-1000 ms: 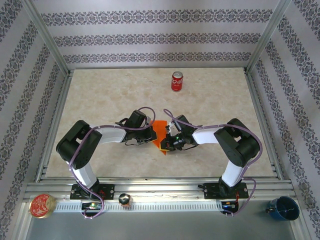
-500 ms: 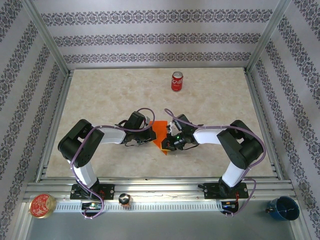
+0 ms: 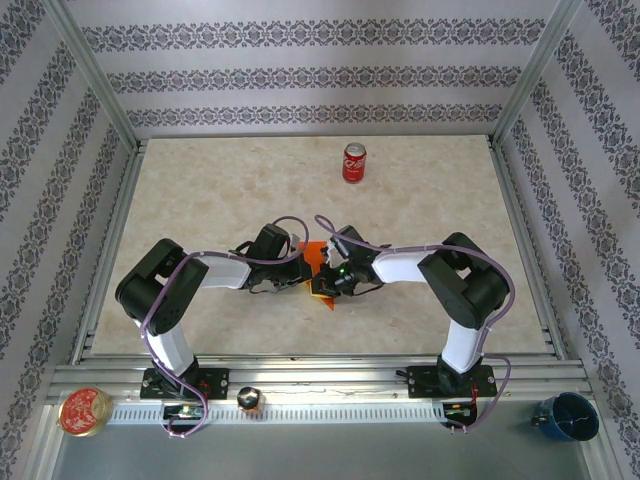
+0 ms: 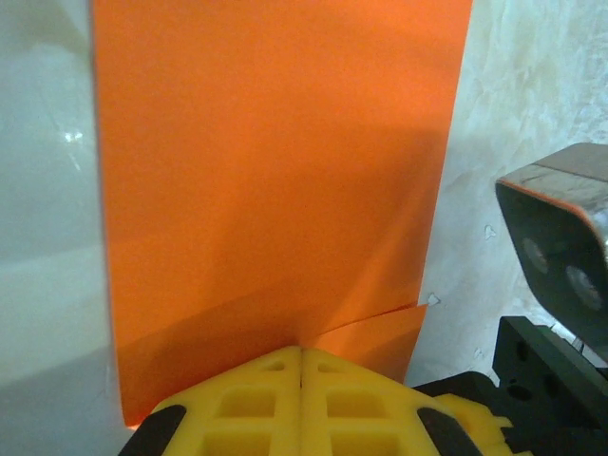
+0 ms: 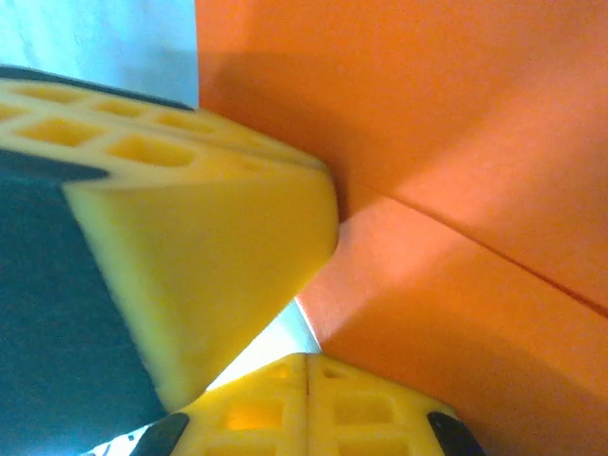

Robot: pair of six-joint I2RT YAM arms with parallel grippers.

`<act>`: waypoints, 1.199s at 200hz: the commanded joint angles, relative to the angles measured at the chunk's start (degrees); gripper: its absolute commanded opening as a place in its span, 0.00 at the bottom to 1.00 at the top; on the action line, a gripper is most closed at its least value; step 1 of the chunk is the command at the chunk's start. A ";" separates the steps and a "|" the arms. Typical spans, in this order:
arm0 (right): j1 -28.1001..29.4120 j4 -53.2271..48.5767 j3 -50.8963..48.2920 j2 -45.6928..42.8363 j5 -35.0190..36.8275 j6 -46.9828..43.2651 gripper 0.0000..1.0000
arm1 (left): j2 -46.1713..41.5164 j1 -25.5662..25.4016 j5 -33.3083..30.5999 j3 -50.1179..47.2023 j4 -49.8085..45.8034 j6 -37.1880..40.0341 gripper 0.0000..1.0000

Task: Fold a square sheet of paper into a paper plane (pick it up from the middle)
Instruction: Third fold the triangle at the center of the table.

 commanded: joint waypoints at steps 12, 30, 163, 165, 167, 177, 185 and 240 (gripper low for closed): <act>0.75 -0.80 -4.87 -0.84 2.48 0.78 0.03 | 0.51 0.28 -2.27 -2.37 -1.97 -1.00 0.03; 0.59 0.26 -7.69 -3.90 0.33 0.63 0.04 | 0.80 0.50 -2.27 -3.29 -0.38 -1.94 0.02; -3.17 1.84 -9.27 -11.02 -1.73 1.49 0.08 | 0.10 0.50 -1.57 -5.99 4.70 -5.48 0.01; -3.13 1.86 -9.31 -10.67 -1.53 1.51 0.08 | 0.05 0.46 -1.58 -5.96 4.66 -5.45 0.01; -3.17 1.86 -9.43 -10.38 -1.30 1.60 0.08 | -0.02 0.47 -1.54 -5.91 4.61 -5.45 0.01; -3.17 1.94 -10.14 -8.94 0.07 1.58 0.07 | -0.47 0.48 -1.58 -5.75 4.18 -5.46 0.01; -3.11 1.89 -11.02 -7.92 0.98 1.36 0.06 | -0.85 0.50 -1.58 -5.60 3.71 -5.53 0.02; -2.59 3.08 -15.64 -6.88 3.05 0.78 0.02 | -5.55 0.02 0.82 -1.05 -1.37 -1.50 0.07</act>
